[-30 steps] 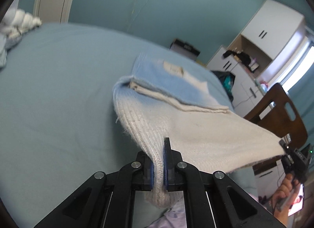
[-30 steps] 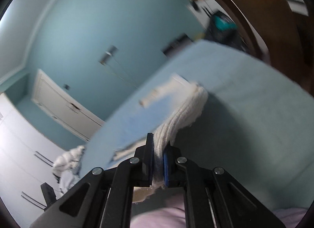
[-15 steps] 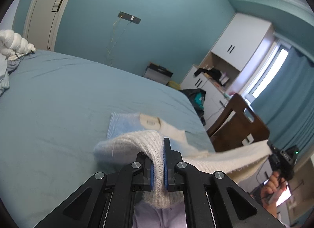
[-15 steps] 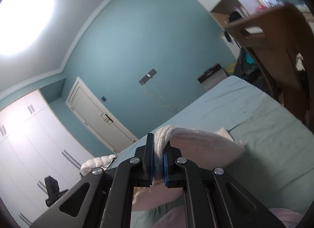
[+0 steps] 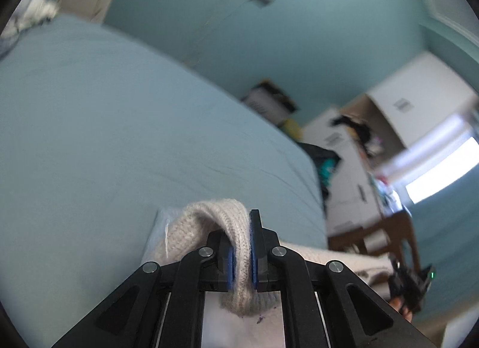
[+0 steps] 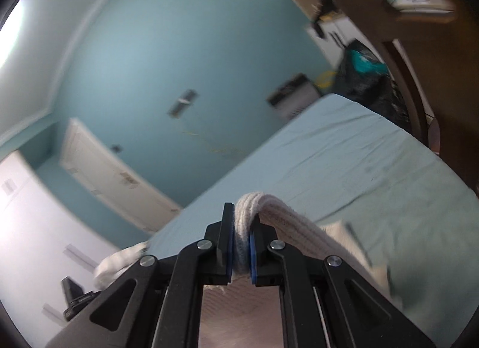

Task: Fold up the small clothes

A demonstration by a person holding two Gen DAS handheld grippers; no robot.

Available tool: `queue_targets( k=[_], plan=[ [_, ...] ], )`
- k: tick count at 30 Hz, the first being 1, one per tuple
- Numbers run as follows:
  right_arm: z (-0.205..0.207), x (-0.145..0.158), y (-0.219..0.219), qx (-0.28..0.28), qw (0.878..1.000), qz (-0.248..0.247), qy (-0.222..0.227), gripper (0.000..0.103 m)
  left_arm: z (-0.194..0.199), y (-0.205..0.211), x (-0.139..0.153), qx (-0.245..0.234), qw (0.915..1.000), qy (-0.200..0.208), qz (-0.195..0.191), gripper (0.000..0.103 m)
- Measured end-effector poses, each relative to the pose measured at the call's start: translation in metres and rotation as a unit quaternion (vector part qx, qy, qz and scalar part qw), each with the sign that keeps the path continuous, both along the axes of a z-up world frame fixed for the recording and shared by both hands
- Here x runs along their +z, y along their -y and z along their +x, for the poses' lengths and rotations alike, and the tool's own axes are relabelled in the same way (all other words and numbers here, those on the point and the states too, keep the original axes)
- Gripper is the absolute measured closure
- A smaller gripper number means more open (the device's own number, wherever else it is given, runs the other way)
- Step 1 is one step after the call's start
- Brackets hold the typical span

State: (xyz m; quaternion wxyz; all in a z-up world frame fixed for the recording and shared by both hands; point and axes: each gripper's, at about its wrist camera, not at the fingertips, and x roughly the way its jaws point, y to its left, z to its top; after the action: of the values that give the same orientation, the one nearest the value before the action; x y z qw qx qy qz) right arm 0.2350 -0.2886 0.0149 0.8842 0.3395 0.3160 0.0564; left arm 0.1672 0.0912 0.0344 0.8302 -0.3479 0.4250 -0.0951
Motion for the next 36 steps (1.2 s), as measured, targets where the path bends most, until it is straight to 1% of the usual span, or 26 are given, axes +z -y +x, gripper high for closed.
queue_targets(
  k=[1,2,3,4,5,6,7,8,9,10,12,14,15,17,19,21,22,23,24,25,26,27,30,32,34,36],
  plan=[
    [0.04,-0.018,0.001,0.004,1.0,-0.005,-0.031,0.096,0.03,-0.001,-0.024,0.014,0.9993,-0.031,-0.013,0.092],
    [0.074,-0.039,0.003,0.015,0.998,-0.003,-0.063,0.095,0.061,-0.002,-0.062,0.019,0.996,-0.078,-0.04,0.086],
    [0.103,-0.063,0.007,0.024,0.994,0.004,-0.105,0.09,0.072,-0.003,-0.086,0.025,0.9925,-0.109,-0.049,0.081],
    [0.122,-0.09,0.012,0.013,0.987,0.008,-0.16,0.086,0.079,-0.005,-0.115,0.048,0.9862,-0.152,-0.047,0.063],
    [0.129,-0.108,0.018,-0.002,0.982,0.002,-0.19,0.085,0.079,-0.007,-0.131,0.061,0.9822,-0.173,-0.039,0.036],
    [0.132,-0.127,0.023,-0.012,0.977,-0.014,-0.211,0.081,0.078,-0.009,-0.145,0.065,0.9796,-0.188,-0.027,0.026],
    [0.13,-0.138,0.026,-0.008,0.975,-0.029,-0.22,0.064,0.073,-0.011,-0.159,0.063,0.9809,-0.183,-0.016,0.025],
    [0.128,-0.149,0.027,0.0,0.973,-0.047,-0.226,0.051,0.07,-0.013,-0.165,0.058,0.9829,-0.175,-0.007,0.023],
    [0.123,-0.164,0.03,0.008,0.97,-0.074,-0.23,0.03,0.066,-0.014,-0.172,0.052,0.9837,-0.172,0.007,0.023],
    [0.116,-0.177,0.032,0.015,0.966,-0.105,-0.235,0.027,0.063,-0.015,-0.179,0.046,0.983,-0.176,0.026,0.023],
    [0.108,-0.201,0.038,0.038,0.956,-0.141,-0.254,0.027,0.061,-0.016,-0.19,0.025,0.9823,-0.175,0.062,0.023],
    [0.109,-0.218,0.042,0.062,0.951,-0.14,-0.268,0.027,0.062,-0.008,-0.2,-0.014,0.9796,-0.168,0.109,0.023],
    [0.11,-0.225,0.042,0.07,0.948,-0.139,-0.276,0.027,0.062,-0.005,-0.204,-0.028,0.9781,-0.167,0.121,0.023],
    [0.12,-0.237,0.033,0.094,0.941,-0.14,-0.292,0.027,0.064,0.005,-0.215,-0.067,0.9753,-0.172,0.121,0.023],
    [0.128,-0.237,0.018,0.107,0.937,-0.15,-0.296,0.027,0.066,0.02,-0.221,-0.109,0.973,-0.17,0.112,0.023],
    [0.13,-0.24,0.004,0.113,0.933,-0.159,-0.302,0.027,0.065,0.033,-0.221,-0.132,0.9715,-0.159,0.116,0.023],
    [0.128,-0.245,-0.005,0.126,0.928,-0.159,-0.314,0.028,0.064,0.041,-0.222,-0.145,0.9691,-0.156,0.125,0.025],
    [0.128,-0.249,-0.011,0.14,0.921,-0.164,-0.324,0.032,0.062,0.052,-0.224,-0.164,0.9637,-0.157,0.14,0.042],
    [0.128,-0.253,-0.019,0.147,0.909,-0.194,-0.339,0.06,0.065,0.06,-0.221,-0.176,0.9606,-0.154,0.149,0.062],
    [0.125,-0.253,-0.027,0.153,0.897,-0.23,-0.344,0.074,0.064,0.069,-0.221,-0.189,0.9563,-0.15,0.165,0.068],
    [0.121,-0.247,-0.031,0.155,0.897,-0.249,-0.329,0.08,0.062,0.073,-0.215,-0.182,0.9564,-0.139,0.181,0.075],
    [0.116,-0.236,-0.035,0.152,0.9,-0.271,-0.306,0.092,0.062,0.074,-0.21,-0.175,0.9578,-0.136,0.183,0.079],
    [0.093,-0.189,-0.044,0.126,0.917,-0.314,-0.212,0.095,0.055,0.067,-0.185,-0.137,0.9704,-0.105,0.169,0.089],
    [0.077,-0.159,-0.048,0.095,0.92,-0.351,-0.145,0.096,0.048,0.055,-0.164,-0.089,0.9832,-0.06,0.147,0.089],
    [0.071,-0.148,-0.045,0.065,0.923,-0.361,-0.116,0.096,0.046,0.044,-0.158,-0.051,0.9886,-0.049,0.133,0.089],
    [0.082,-0.157,-0.033,0.033,0.926,-0.353,-0.128,0.096,0.048,0.035,-0.166,-0.019,0.9908,-0.062,0.119,0.089]
  ],
)
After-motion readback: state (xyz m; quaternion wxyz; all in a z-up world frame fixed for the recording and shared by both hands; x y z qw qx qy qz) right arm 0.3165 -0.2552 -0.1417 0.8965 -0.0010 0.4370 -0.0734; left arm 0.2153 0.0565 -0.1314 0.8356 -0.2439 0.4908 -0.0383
